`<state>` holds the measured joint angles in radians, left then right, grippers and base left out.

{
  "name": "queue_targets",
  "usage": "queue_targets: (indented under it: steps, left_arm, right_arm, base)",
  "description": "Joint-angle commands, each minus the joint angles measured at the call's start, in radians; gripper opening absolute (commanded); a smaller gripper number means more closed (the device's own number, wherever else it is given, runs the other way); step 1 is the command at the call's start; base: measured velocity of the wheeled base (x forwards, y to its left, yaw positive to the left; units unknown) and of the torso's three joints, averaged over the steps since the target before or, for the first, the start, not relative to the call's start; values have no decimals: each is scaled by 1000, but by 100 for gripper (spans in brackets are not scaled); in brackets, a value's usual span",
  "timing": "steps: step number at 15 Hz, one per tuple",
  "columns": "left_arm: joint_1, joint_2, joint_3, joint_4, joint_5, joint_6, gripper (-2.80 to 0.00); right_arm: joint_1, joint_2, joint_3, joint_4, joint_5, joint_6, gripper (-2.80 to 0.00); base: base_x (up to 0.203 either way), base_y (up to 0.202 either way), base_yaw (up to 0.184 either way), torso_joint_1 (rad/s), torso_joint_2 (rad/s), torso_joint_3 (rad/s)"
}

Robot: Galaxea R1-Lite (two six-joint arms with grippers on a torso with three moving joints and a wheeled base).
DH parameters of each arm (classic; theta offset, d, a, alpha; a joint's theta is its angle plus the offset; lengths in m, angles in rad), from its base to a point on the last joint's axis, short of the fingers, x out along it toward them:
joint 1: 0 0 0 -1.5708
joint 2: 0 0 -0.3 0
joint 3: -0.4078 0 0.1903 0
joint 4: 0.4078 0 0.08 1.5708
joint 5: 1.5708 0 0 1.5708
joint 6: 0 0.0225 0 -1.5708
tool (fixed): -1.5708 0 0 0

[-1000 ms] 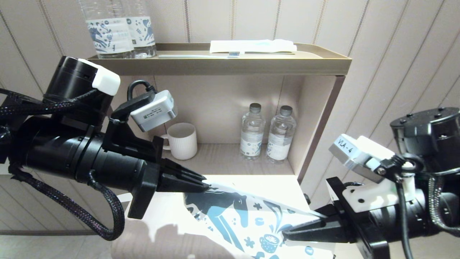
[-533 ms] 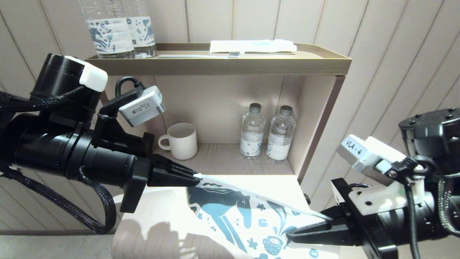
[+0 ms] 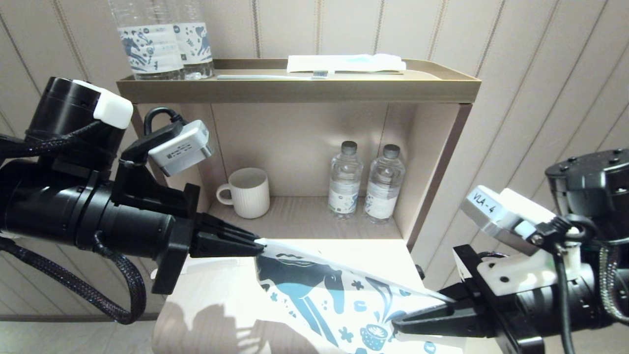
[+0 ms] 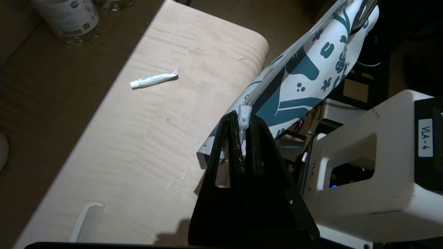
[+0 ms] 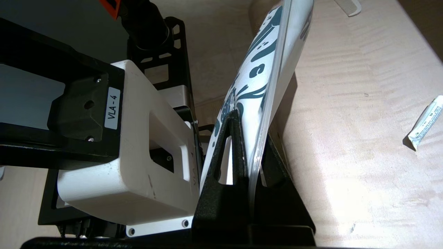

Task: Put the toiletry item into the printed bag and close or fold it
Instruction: Open the storage bag

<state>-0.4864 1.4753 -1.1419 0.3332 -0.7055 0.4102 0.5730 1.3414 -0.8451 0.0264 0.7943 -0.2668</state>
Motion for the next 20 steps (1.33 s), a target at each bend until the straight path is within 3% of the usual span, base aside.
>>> queue_targets:
  steps: [1,8,9,20]
  left_arm:
    - [-1,6,-11,3,-3,1,-280]
    - [0,-1,-5,0,0,5,-280]
    - [0,-3,-3,0,0,7,0]
    - [0,6,47,0,-34,38,0]
  right_arm:
    - [1,7,0,0,5,-2,-280]
    - [2,9,-2,0,5,-2,-280]
    - [2,8,-2,-1,5,-2,-280]
    - [17,6,-15,0,8,-3,-280]
  base:
    - [0,0,0,0,0,0]
    - [0,0,0,0,0,0]
    - [0,0,0,0,0,0]
    - [0,0,0,0,0,0]
